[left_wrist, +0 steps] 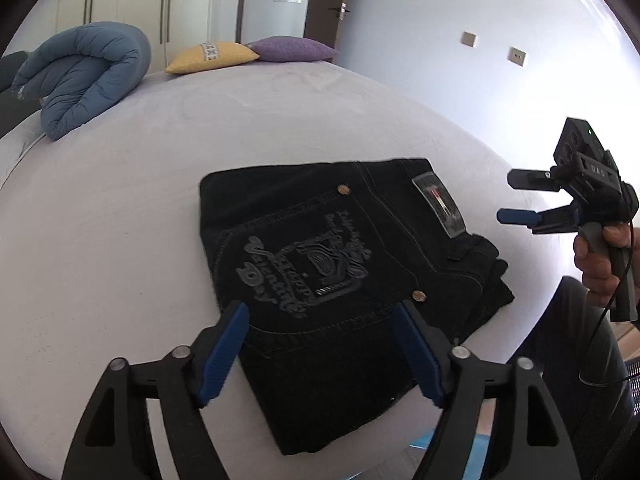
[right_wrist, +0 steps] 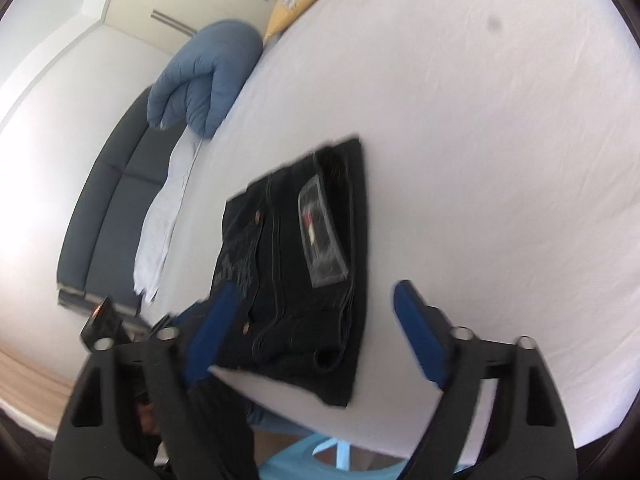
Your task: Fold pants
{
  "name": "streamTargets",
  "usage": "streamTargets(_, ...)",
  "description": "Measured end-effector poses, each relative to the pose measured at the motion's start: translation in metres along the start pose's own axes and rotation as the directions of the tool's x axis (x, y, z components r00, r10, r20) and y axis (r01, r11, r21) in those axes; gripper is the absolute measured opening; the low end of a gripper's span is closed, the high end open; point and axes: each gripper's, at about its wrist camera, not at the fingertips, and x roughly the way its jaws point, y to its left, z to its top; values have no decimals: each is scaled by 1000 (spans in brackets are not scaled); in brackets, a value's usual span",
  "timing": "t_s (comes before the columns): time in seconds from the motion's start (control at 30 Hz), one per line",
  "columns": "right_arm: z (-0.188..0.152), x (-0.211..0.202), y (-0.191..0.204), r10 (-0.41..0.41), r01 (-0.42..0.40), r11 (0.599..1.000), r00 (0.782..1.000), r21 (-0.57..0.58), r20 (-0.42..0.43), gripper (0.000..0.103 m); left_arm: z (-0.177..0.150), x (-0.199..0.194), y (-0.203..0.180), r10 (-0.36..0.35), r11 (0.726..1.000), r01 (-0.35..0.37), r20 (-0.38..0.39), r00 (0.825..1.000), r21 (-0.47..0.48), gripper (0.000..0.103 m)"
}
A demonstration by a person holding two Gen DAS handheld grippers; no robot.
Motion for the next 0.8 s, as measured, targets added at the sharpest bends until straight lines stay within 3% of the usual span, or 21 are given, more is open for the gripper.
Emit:
streamTargets(0.03,6,2,-1,0,0,1000,1000,3,-15,84,4,-1,12,6,999,-6,4,1000,-37,97)
streamTargets(0.1,18,18,-3,-19,20,1000,998,4,-68,84,11,4,40,-23,989,22,-9,1000,-143,97)
streamTargets(0.2,25,49,-19,-51,62,996,985,60,-164,82,18,37,68,-129,958,95,-110,986,-269,97)
streamTargets(0.3,38,70,-26,5,14,993,987,115,-162,75,21,65,72,-177,951,114,-204,963,-288,97)
streamTargets(0.4,41,92,-21,27,-2,992,978,123,-205,65,27,83,68,-215,948,147,-227,950,-282,97)
streamTargets(0.47,44,101,-21,28,-2,991,980,131,-198,50,33,90,67,-226,946,154,-240,944,-285,96)
streamTargets(0.53,46,113,-21,30,3,987,979,161,-204,32,39,94,62,-209,951,135,-258,943,-278,68)
streamTargets(0.67,42,121,2,-49,62,996,981,64,-189,21,47,95,56,-175,957,100,-268,947,-272,48)
streamTargets(0.73,43,115,19,-103,100,995,980,-22,-168,16,50,88,52,-166,959,97,-250,954,-266,26)
streamTargets(0.8,46,106,40,-123,109,989,982,-105,-140,14,56,81,49,-159,959,93,-236,959,-266,21)
